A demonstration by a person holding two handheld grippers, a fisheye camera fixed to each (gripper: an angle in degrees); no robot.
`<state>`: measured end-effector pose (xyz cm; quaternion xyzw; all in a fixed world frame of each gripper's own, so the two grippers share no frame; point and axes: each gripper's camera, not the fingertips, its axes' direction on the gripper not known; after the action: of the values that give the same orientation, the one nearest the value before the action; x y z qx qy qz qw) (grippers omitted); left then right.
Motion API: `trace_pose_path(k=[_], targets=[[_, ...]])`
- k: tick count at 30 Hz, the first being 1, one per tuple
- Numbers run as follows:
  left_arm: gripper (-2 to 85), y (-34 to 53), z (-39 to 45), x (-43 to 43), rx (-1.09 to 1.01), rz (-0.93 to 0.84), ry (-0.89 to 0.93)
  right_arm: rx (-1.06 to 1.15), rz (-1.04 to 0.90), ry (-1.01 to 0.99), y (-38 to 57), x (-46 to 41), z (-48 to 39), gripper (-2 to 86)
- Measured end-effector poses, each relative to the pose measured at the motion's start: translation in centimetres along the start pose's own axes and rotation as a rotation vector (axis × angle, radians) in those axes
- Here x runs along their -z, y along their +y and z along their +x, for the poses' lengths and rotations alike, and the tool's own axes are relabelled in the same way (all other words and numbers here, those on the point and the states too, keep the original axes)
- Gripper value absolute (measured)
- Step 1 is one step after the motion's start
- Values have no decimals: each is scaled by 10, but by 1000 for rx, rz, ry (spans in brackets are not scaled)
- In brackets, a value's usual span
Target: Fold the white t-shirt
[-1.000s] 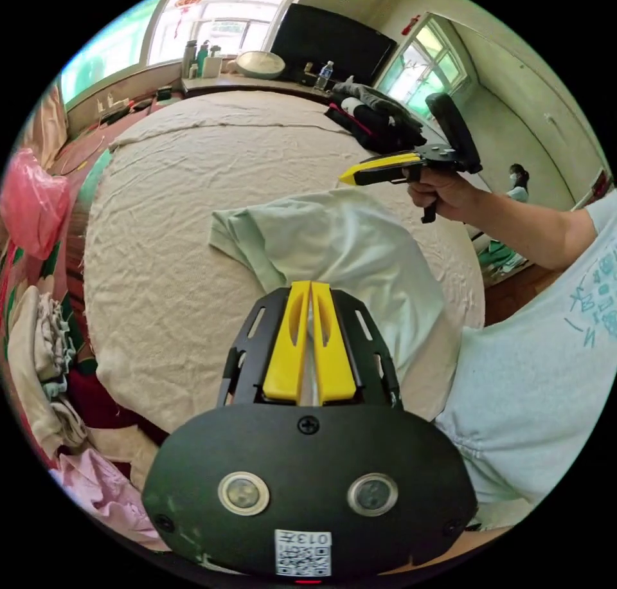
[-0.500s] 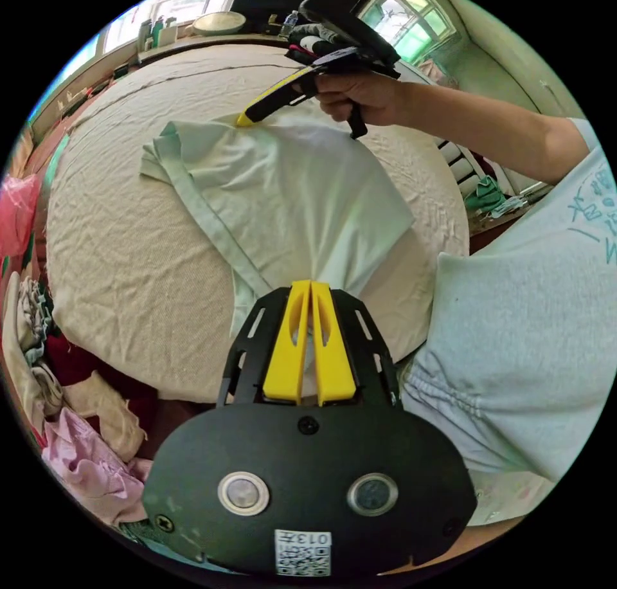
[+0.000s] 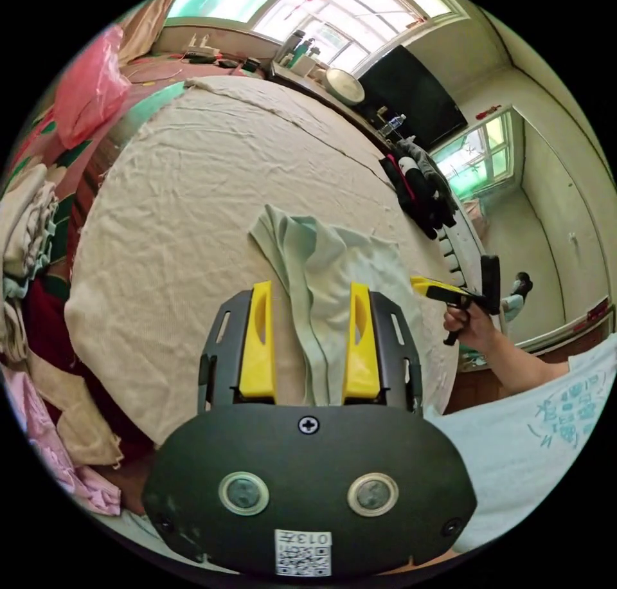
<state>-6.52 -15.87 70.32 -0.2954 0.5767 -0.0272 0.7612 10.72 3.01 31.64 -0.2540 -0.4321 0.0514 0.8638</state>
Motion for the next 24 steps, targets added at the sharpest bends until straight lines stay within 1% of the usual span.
trace_pose_path(k=[2, 4, 7, 9, 10, 12, 13, 15, 18, 19, 21, 22, 24], targets=[[169, -26, 9, -8, -54, 12, -74, -1, 1, 5, -3, 0, -2, 125], [170, -41, 15, -19, -100, -16, -143, 12, 2, 20, -7, -2, -6, 124], [167, -55, 20, -35, -135, -34, -197, 15, -11, 15, -13, -5, -11, 122], [167, -58, 22, -40, -134, -24, -195, 17, -4, 18, -14, -2, -16, 120], [166, -59, 25, -39, -144, -4, -227, 16, -1, 17, -14, 0, -18, 120], [164, -59, 28, -44, -156, -5, -213, 11, 4, 8, -14, 4, -21, 119], [161, -60, 28, -52, -163, -49, -175, 12, 5, 6, -14, 5, -22, 119], [156, -58, 33, -58, -175, -52, -192, 17, 7, 7, -15, 8, -28, 115], [142, -55, 38, -62, -156, -46, -165, 33, 8, 0, -16, 13, -39, 104], [139, -51, 43, -61, -161, -22, -170, 41, 15, -1, -16, 15, -43, 102], [142, -47, 49, -67, -163, -29, -175, 67, 15, 41, -15, 17, -58, 97], [149, -45, 51, -75, -157, -51, -165, 70, 12, 47, -15, 16, -61, 96], [158, -39, 51, -81, -119, -32, -117, 52, 3, 28, -16, 16, -67, 92]])
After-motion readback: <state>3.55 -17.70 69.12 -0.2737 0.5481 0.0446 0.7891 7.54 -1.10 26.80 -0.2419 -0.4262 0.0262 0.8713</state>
